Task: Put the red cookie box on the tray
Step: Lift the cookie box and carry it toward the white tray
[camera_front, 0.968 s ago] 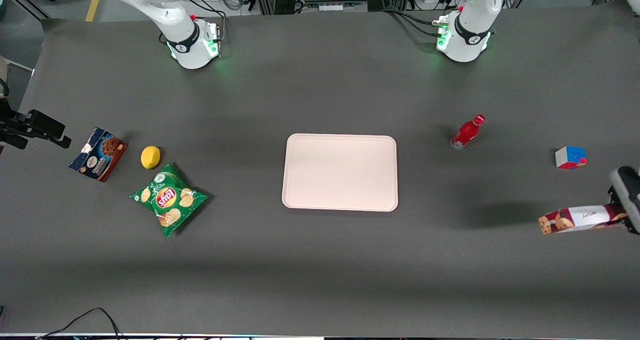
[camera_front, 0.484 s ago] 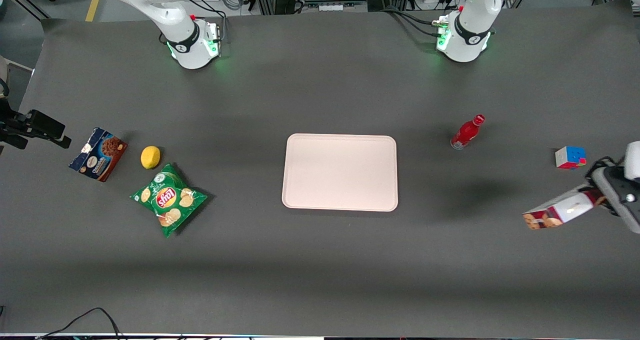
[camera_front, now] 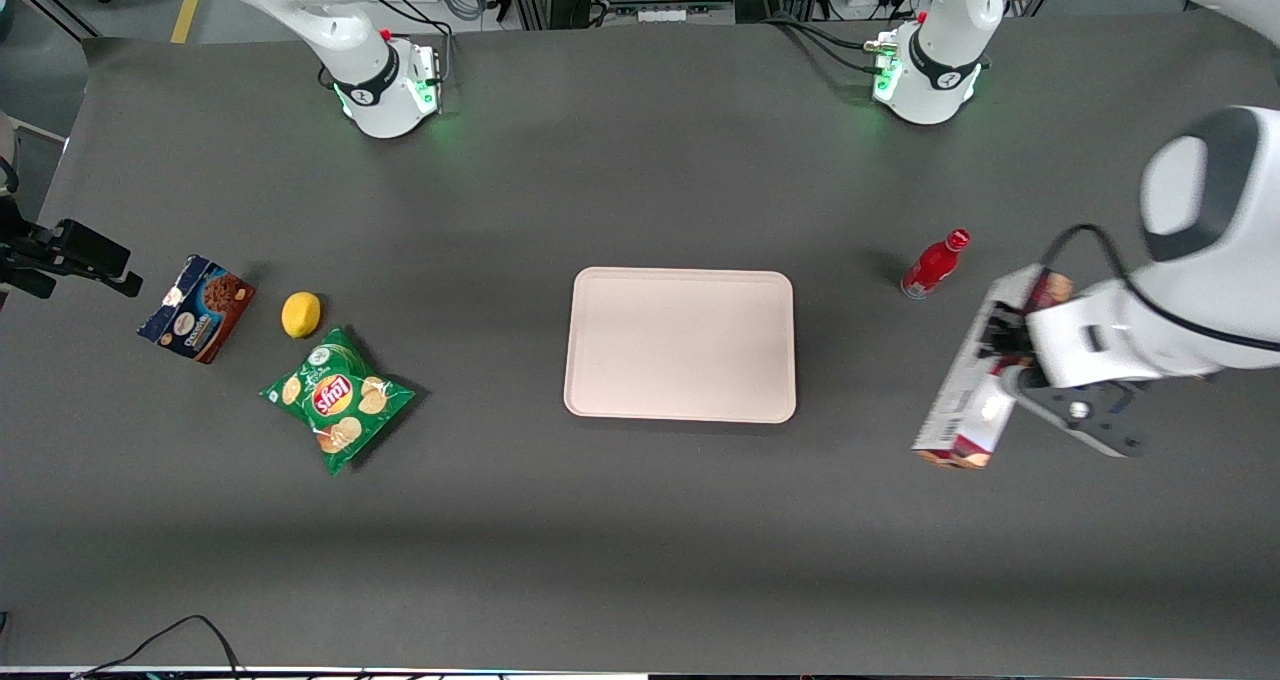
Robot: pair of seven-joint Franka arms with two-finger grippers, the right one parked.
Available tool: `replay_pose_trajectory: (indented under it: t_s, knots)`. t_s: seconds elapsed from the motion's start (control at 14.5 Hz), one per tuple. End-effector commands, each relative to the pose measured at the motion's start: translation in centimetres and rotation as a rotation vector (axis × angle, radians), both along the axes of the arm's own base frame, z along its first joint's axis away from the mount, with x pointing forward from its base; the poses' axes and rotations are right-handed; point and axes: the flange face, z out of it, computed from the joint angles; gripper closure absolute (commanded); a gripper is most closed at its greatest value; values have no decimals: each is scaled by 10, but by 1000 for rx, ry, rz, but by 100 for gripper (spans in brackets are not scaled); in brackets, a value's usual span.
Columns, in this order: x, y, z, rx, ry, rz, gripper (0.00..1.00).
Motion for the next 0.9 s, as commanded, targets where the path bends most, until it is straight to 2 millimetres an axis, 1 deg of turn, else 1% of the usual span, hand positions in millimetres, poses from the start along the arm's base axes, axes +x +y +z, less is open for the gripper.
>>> replay_pose_trajectory:
  t_s: [0.0,0.07,0.14,0.21,0.28,0.35,0.48,0.62,0.69,0.83]
  knots:
    - [-21,-72,8,63,25,296,100]
    - [-24,-84,8,62,28,347,100]
    - [-28,-99,4,62,25,373,100]
    - [-31,-109,-2,66,29,406,100]
    - [-36,-123,-8,69,38,445,100]
    - [-44,-142,-14,71,45,492,100]
    - [-58,-174,-34,77,35,540,100]
    - [-70,-195,-61,67,28,572,100]
    - [-79,-204,-79,70,12,574,100]
    - [-92,-218,-109,87,-42,526,100]
